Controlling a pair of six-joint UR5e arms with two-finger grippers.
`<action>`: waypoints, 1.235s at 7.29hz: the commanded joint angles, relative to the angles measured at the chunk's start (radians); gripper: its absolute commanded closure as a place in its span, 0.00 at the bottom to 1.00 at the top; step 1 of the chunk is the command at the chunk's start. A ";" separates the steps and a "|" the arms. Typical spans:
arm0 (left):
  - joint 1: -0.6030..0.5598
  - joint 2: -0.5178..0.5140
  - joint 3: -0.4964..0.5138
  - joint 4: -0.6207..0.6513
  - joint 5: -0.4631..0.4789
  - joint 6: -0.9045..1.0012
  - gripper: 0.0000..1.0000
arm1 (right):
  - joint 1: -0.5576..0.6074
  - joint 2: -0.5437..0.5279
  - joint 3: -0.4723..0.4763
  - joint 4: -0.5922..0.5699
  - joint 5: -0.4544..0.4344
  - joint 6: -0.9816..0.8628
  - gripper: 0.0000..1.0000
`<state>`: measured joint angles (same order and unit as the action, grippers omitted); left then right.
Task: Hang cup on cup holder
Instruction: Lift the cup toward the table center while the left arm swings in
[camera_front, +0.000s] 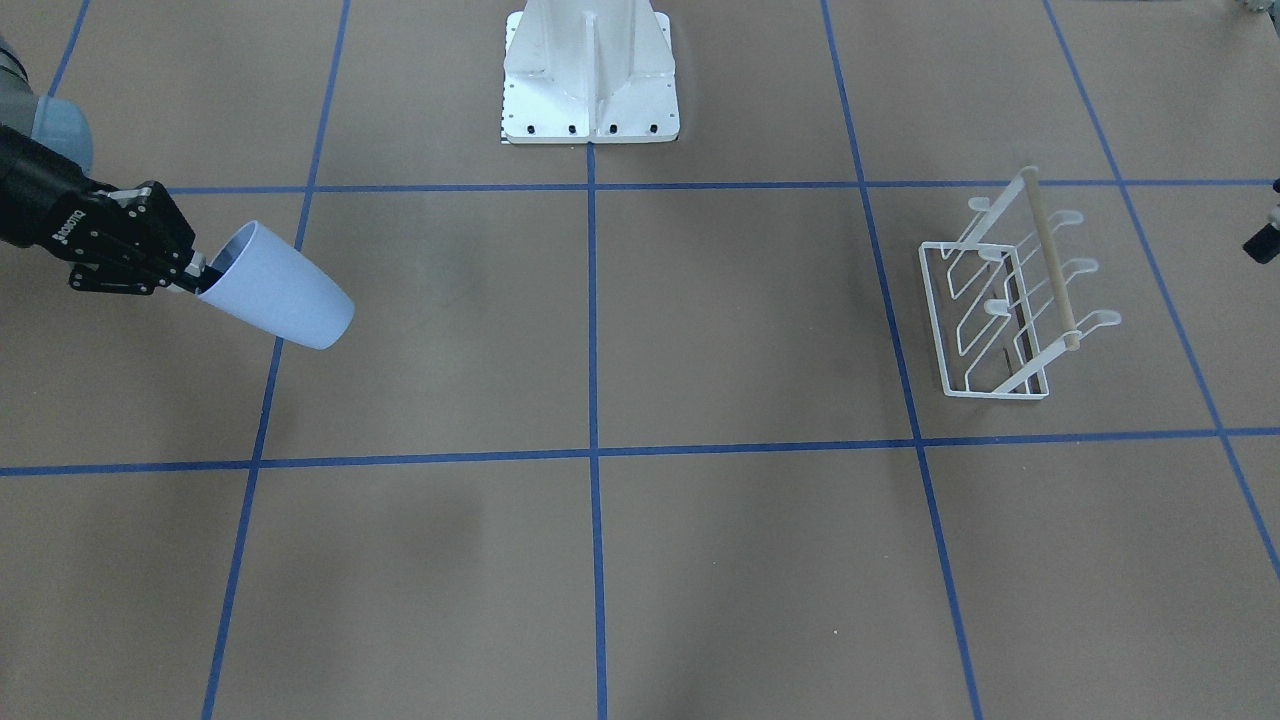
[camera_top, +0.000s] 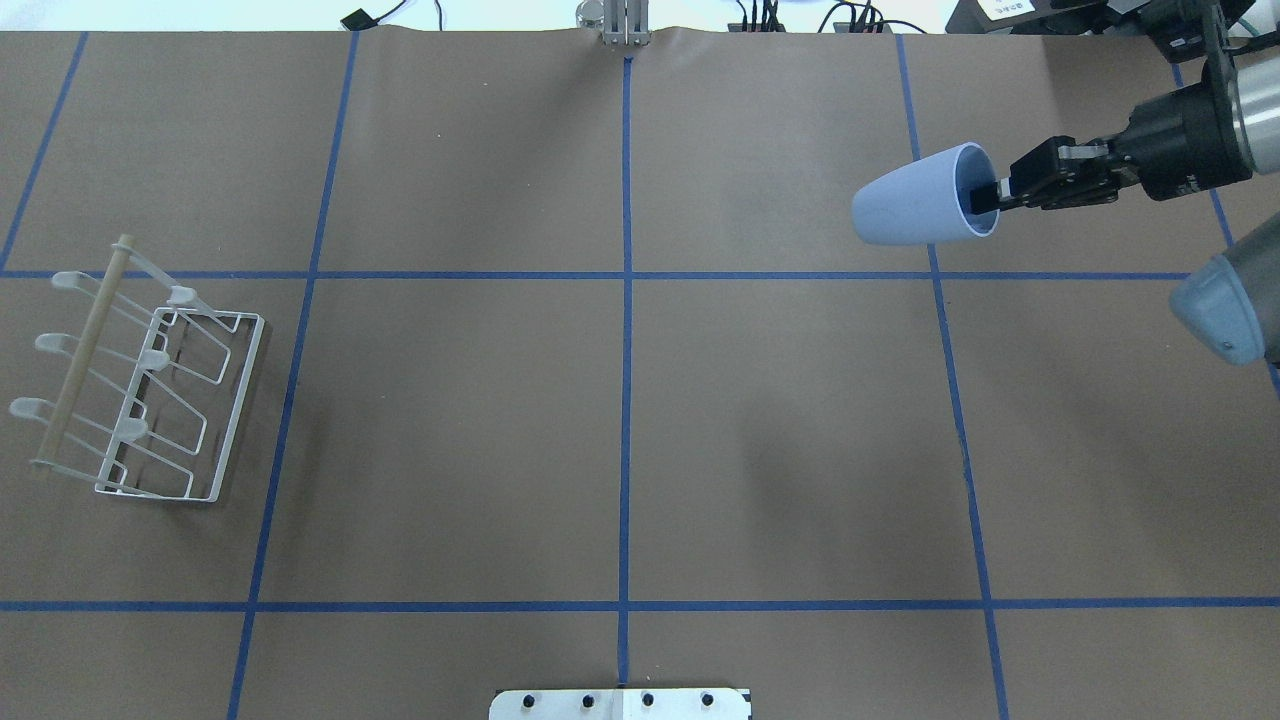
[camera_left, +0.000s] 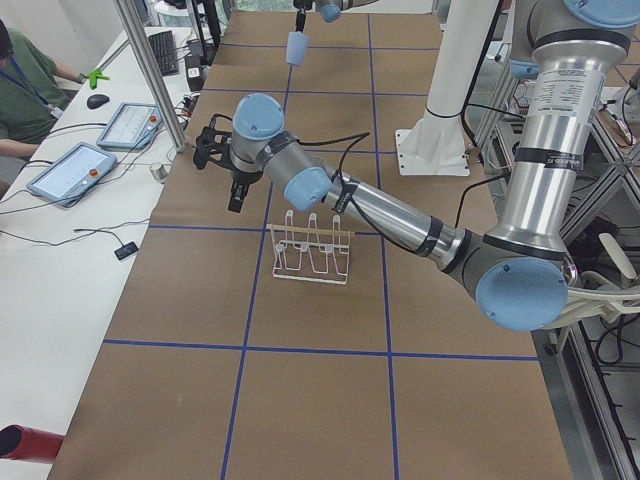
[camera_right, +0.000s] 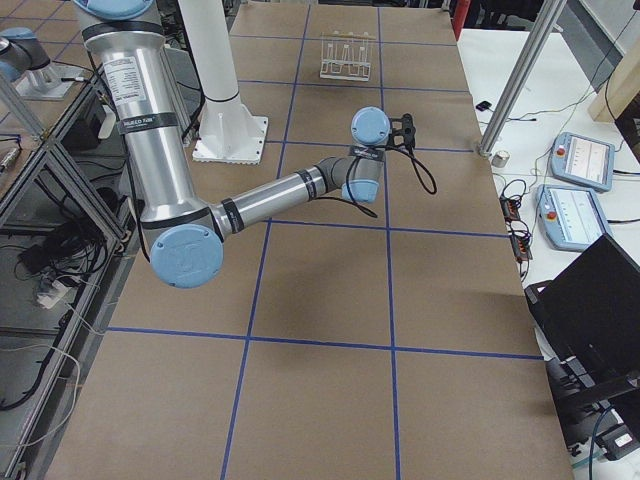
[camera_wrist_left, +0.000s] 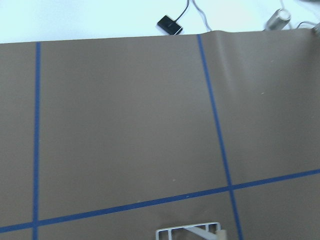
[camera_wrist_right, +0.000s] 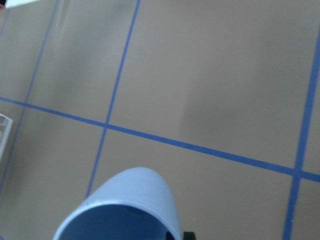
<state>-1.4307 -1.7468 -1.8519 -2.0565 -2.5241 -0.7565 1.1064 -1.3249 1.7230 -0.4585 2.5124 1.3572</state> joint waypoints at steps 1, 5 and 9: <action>0.129 -0.010 0.008 -0.335 0.002 -0.361 0.02 | -0.077 0.020 0.039 0.192 -0.071 0.277 1.00; 0.237 -0.150 0.000 -0.609 0.019 -0.703 0.02 | -0.279 0.020 0.059 0.545 -0.375 0.523 1.00; 0.527 -0.201 -0.009 -0.968 0.480 -1.272 0.02 | -0.307 0.021 0.081 0.620 -0.418 0.548 1.00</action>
<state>-0.9789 -1.9433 -1.8586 -2.9556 -2.1497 -1.9133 0.8011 -1.3044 1.7946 0.1536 2.0969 1.9040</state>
